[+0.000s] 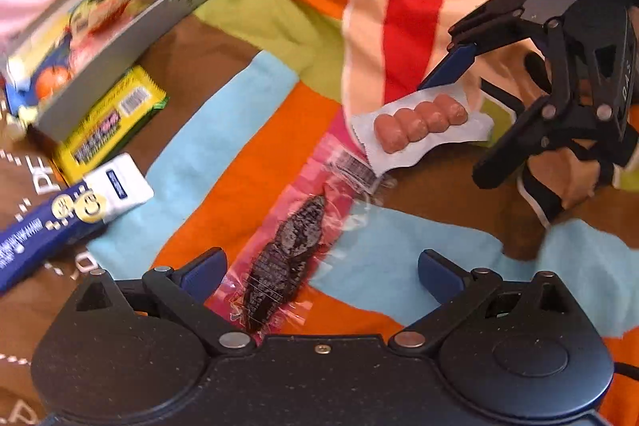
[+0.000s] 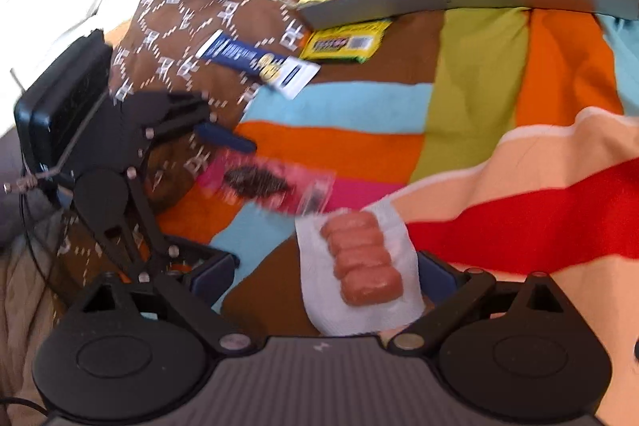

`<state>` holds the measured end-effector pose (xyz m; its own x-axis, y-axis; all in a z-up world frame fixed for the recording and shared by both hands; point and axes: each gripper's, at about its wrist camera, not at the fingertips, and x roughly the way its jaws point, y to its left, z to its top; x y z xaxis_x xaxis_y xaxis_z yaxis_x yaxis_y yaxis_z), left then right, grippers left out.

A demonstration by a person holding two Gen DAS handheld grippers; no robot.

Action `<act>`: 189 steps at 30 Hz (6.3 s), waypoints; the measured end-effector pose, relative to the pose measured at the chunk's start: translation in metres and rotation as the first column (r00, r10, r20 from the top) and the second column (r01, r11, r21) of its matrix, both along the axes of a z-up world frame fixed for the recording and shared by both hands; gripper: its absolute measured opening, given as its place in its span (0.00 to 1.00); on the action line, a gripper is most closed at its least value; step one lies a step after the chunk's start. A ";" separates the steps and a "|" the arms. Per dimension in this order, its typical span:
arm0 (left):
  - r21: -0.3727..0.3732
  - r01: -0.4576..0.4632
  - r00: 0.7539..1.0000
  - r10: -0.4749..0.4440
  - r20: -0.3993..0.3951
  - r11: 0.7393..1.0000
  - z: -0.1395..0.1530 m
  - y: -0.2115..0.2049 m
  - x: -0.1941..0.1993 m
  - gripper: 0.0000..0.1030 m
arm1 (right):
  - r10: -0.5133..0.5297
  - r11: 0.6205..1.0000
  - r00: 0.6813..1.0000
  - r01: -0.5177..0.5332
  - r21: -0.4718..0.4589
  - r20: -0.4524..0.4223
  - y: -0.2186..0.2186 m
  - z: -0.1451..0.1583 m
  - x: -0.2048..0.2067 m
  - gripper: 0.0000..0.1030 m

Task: Organize snacks
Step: 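Lower the left gripper over the jerky pack while the right gripper lowers over the sausage pack, then close the left gripper on the jerky pack while the right gripper closes on the sausage pack, then lift the jerky pack with the left gripper while the right gripper lifts the sausage pack, then drop the jerky pack into the grey tray with the left gripper while the right releases the sausages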

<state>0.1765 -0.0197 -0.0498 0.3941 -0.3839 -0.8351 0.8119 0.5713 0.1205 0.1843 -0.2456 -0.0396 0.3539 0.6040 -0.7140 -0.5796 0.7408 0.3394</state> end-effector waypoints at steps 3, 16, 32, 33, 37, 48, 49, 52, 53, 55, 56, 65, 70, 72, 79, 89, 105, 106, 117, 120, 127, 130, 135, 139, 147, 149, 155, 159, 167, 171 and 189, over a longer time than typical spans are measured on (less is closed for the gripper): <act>0.045 0.020 0.998 -0.023 0.053 0.999 0.001 -0.006 -0.010 0.99 | -0.023 0.999 0.999 0.025 -0.048 0.039 0.004 -0.001 -0.010 0.95; -0.055 0.100 0.991 -0.105 -0.084 0.993 -0.014 0.004 0.034 0.99 | -0.194 0.977 0.973 0.204 -0.069 0.121 0.017 -0.013 -0.016 0.82; -0.104 0.042 0.995 -0.051 -0.085 0.994 -0.008 0.015 0.047 0.73 | -0.342 0.940 0.934 0.341 0.024 0.099 0.008 -0.012 -0.027 0.63; -0.110 0.031 0.995 -0.041 -0.090 0.993 -0.008 0.015 0.047 0.73 | -0.344 0.939 0.933 0.343 0.021 0.103 0.009 -0.012 -0.029 0.62; -0.107 -0.033 0.994 0.022 -0.104 0.994 -0.007 0.012 0.045 0.70 | -0.345 0.937 0.928 0.350 -0.006 0.140 0.016 -0.008 -0.041 0.60; -0.189 -0.380 0.914 0.336 -0.229 0.905 0.001 0.020 0.033 0.67 | -0.467 0.869 0.855 0.491 -0.060 0.227 0.006 -0.003 -0.063 0.60; -0.207 -0.413 0.899 0.360 -0.251 0.887 0.002 0.022 0.034 0.67 | -0.473 0.868 0.853 0.494 -0.052 0.222 0.004 -0.004 -0.063 0.60; -0.198 -0.431 0.893 0.384 -0.234 0.881 0.003 0.017 0.031 0.67 | -0.473 0.867 0.852 0.495 -0.053 0.224 0.004 -0.005 -0.062 0.60; -0.184 -0.423 0.898 0.384 -0.216 0.887 0.002 0.013 0.029 0.67 | -0.469 0.868 0.853 0.493 -0.058 0.227 0.005 -0.006 -0.061 0.60; -0.150 -0.394 0.914 0.369 -0.169 0.907 -0.002 0.005 0.024 0.68 | -0.461 0.871 0.857 0.487 -0.069 0.230 0.008 -0.007 -0.060 0.61; -0.133 -0.376 0.923 0.357 -0.145 0.917 -0.003 0.001 0.023 0.69 | -0.457 0.872 0.859 0.484 -0.075 0.232 0.009 -0.008 -0.059 0.62; -0.101 -0.322 0.944 0.311 -0.106 0.941 -0.007 -0.003 0.024 0.73 | -0.437 0.874 0.869 0.471 -0.119 0.231 0.017 -0.012 -0.051 0.64; -0.102 -0.308 0.949 0.298 -0.104 0.946 -0.007 -0.004 0.026 0.67 | -0.430 0.870 0.860 0.476 -0.129 0.274 0.022 -0.013 -0.055 0.60; -0.107 -0.303 0.951 0.292 -0.104 0.947 -0.006 -0.005 0.026 0.59 | -0.424 0.870 0.859 0.475 -0.136 0.288 0.024 -0.013 -0.057 0.59; -0.117 -0.274 0.960 0.263 -0.100 0.955 -0.004 -0.007 0.022 0.47 | -0.395 0.871 0.861 0.462 -0.166 0.321 0.030 -0.012 -0.058 0.58; -0.249 -0.346 0.934 0.307 -0.182 0.904 -0.004 0.002 0.025 0.46 | -0.373 0.879 0.866 0.445 -0.170 0.333 0.031 -0.013 -0.060 0.58; -0.310 -0.479 0.878 0.452 -0.158 0.821 -0.006 -0.001 0.011 0.46 | -0.310 0.885 0.857 0.418 -0.203 0.412 0.043 -0.015 -0.069 0.56; -0.311 -0.488 0.873 0.463 -0.155 0.815 -0.004 -0.001 0.009 0.46 | -0.303 0.885 0.851 0.418 -0.205 0.428 0.045 -0.015 -0.072 0.56; -0.411 -0.501 0.843 0.536 -0.036 0.761 0.018 0.000 -0.016 0.46 | -0.279 0.885 0.784 0.434 -0.169 0.554 0.049 -0.008 -0.091 0.56; -0.452 -0.498 0.829 0.560 0.003 0.740 0.026 0.003 -0.017 0.46 | -0.298 0.891 0.785 0.433 -0.137 0.543 0.043 -0.003 -0.089 0.56; -0.524 -0.537 0.776 0.630 -0.001 0.661 0.040 0.020 -0.008 0.46 | -0.362 0.891 0.786 0.449 -0.061 0.501 0.026 0.010 -0.075 0.57; -0.532 -0.554 0.759 0.650 -0.008 0.640 0.041 0.026 -0.005 0.46 | -0.377 0.890 0.785 0.455 -0.044 0.491 0.021 0.011 -0.073 0.57; -0.553 -0.563 0.741 0.672 -0.008 0.614 0.042 0.033 0.001 0.46 | -0.369 0.895 0.769 0.445 -0.024 0.522 0.022 0.021 -0.070 0.57; -0.580 -0.559 0.728 0.686 0.000 0.593 0.048 0.039 0.008 0.46 | -0.329 0.904 0.736 0.426 -0.027 0.592 0.027 0.037 -0.060 0.57; -0.626 -0.528 0.702 0.709 0.057 0.574 0.083 0.051 0.064 0.47 | -0.263 0.927 0.706 0.373 -0.030 0.658 0.038 0.077 0.001 0.58; -0.629 -0.538 0.694 0.718 0.046 0.561 0.092 0.051 0.088 0.47 | -0.250 0.930 0.704 0.365 -0.037 0.665 0.039 0.084 0.023 0.58; -0.592 -0.577 0.684 0.729 0.026 0.563 0.105 0.043 0.160 0.47 | -0.244 0.930 0.699 0.366 -0.042 0.672 0.040 0.103 0.092 0.58; -0.555 -0.601 0.689 0.725 0.004 0.575 0.101 0.039 0.200 0.47 | -0.265 0.925 0.703 0.379 -0.032 0.660 0.045 0.109 0.139 0.58; -0.512 -0.675 0.663 0.742 -0.103 0.532 0.083 0.046 0.236 0.47 | -0.282 0.922 0.743 0.385 -0.044 0.607 0.059 0.101 0.195 0.59; -0.505 -0.682 0.659 0.743 -0.113 0.528 0.079 0.044 0.240 0.47 | -0.310 0.916 0.749 0.400 -0.026 0.585 0.057 0.096 0.206 0.60; -0.613 -0.690 0.540 0.837 -0.084 0.384 0.111 0.053 0.172 0.94 | -0.406 0.882 0.631 0.459 0.103 0.661 0.027 0.133 0.138 0.93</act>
<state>0.3483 0.0336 0.0614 0.8798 -0.1427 -0.4534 -0.0135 0.9460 -0.3239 0.3225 -0.2182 0.0938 0.9472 0.2189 -0.2341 -0.2376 0.9698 -0.0546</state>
